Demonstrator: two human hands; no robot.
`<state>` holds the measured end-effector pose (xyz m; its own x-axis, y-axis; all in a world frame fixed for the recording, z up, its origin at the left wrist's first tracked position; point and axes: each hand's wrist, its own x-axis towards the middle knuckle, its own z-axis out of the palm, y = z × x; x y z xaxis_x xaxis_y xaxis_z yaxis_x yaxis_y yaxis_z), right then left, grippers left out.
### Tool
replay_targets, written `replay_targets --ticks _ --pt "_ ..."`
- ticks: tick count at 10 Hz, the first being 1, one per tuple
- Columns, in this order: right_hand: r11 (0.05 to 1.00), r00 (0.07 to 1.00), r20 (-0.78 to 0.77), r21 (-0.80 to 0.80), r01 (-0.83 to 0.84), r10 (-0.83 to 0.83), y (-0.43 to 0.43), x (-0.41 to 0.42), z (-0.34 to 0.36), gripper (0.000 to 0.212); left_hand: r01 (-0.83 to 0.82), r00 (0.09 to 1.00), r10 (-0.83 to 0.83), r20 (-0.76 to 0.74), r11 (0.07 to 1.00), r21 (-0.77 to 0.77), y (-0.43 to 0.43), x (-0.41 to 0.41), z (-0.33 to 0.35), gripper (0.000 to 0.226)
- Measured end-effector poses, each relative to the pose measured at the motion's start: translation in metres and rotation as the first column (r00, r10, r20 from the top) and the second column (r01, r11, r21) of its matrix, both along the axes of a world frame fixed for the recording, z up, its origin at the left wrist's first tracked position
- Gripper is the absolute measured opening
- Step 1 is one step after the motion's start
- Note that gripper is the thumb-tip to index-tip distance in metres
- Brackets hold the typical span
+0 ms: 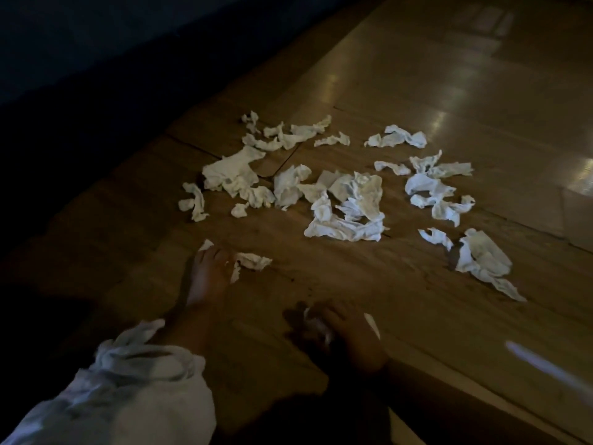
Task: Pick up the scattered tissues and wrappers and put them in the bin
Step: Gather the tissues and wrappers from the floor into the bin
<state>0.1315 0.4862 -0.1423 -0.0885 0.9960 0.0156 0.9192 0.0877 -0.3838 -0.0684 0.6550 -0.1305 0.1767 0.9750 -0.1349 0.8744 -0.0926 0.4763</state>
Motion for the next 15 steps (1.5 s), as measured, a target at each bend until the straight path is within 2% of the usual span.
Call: replay_targets --ticks 1,2,3,4,5,6,7,8,9,10,11,12,13,14,15 --pt "0.969 0.944 0.229 -0.002 -0.246 0.240 -0.005 -0.011 -0.010 0.036 -0.046 0.991 0.054 0.124 0.997 -0.068 -0.013 -0.005 -0.005 0.034" --pt "0.950 0.916 0.262 -0.160 -0.268 0.303 0.007 -0.010 -0.008 0.037 -0.229 0.937 0.268 0.222 0.955 -0.187 -0.010 -0.008 0.023 0.041" --pt "0.975 0.957 0.194 -0.109 -0.195 0.214 0.040 -0.015 0.021 0.034 -0.115 0.929 0.162 0.332 0.981 -0.156 0.001 -0.014 0.066 0.047" --pt "0.998 0.999 -0.029 0.054 -0.043 0.045 0.084 -0.031 0.077 0.016 -0.047 0.957 0.076 0.281 0.993 -0.108 0.014 -0.027 0.121 0.043" --pt "0.995 0.910 -0.401 -0.040 0.096 -0.104 0.122 -0.078 0.137 0.013 -0.026 0.962 0.048 0.269 0.996 -0.085 0.024 -0.049 0.184 0.038" --pt "0.977 0.701 -0.699 0.015 0.211 -0.141 0.152 -0.135 0.193 0.021 -0.095 0.941 0.102 0.324 0.995 -0.040 0.022 -0.086 0.235 0.043" --pt "0.993 0.576 -0.813 -0.020 0.113 -0.082 0.170 -0.191 0.243 0.022 -0.174 0.903 0.159 0.399 0.985 0.001 0.003 -0.135 0.270 0.039" --pt "0.979 0.368 -0.910 -0.203 0.012 -0.193 0.173 -0.258 0.278 0.023 -0.257 0.876 0.197 0.441 0.963 0.081 -0.028 -0.194 0.296 0.032" --pt "0.970 0.300 -0.938 -0.217 -0.112 -0.176 0.166 -0.327 0.304 0.023 -0.364 0.866 0.267 0.422 0.916 0.169 -0.056 -0.257 0.317 0.036" --pt "0.955 0.205 -0.971 -0.169 -0.245 -0.120 0.151 -0.396 0.324 0.022 -0.451 0.878 0.371 0.302 0.854 0.260 -0.085 -0.322 0.328 0.037" --pt "0.920 0.155 -0.984 -0.137 -0.366 -0.085 0.136 -0.460 0.327 0.020 -0.531 0.846 0.508 0.162 0.783 0.324 -0.112 -0.387 0.326 0.038" --pt "0.887 0.222 -0.973 -0.153 -0.435 -0.058 0.122 -0.511 0.321 0.021 -0.624 0.778 0.607 0.161 0.715 0.317 -0.136 -0.436 0.320 0.032" --pt "0.849 0.432 -0.902 -0.210 -0.485 0.023 0.114 -0.546 0.307 0.032 -0.644 0.763 0.632 0.138 0.722 0.252 -0.147 -0.460 0.309 0.017" --pt "0.774 0.646 -0.760 -0.363 -0.518 0.077 0.107 -0.559 0.300 0.061 -0.621 0.780 0.625 0.043 0.761 0.187 -0.150 -0.467 0.297 0.022" --pt "0.728 0.724 -0.686 -0.463 -0.505 0.065 0.105 -0.557 0.296 0.068 -0.624 0.779 0.623 0.067 0.762 0.171 -0.151 -0.471 0.287 0.035"
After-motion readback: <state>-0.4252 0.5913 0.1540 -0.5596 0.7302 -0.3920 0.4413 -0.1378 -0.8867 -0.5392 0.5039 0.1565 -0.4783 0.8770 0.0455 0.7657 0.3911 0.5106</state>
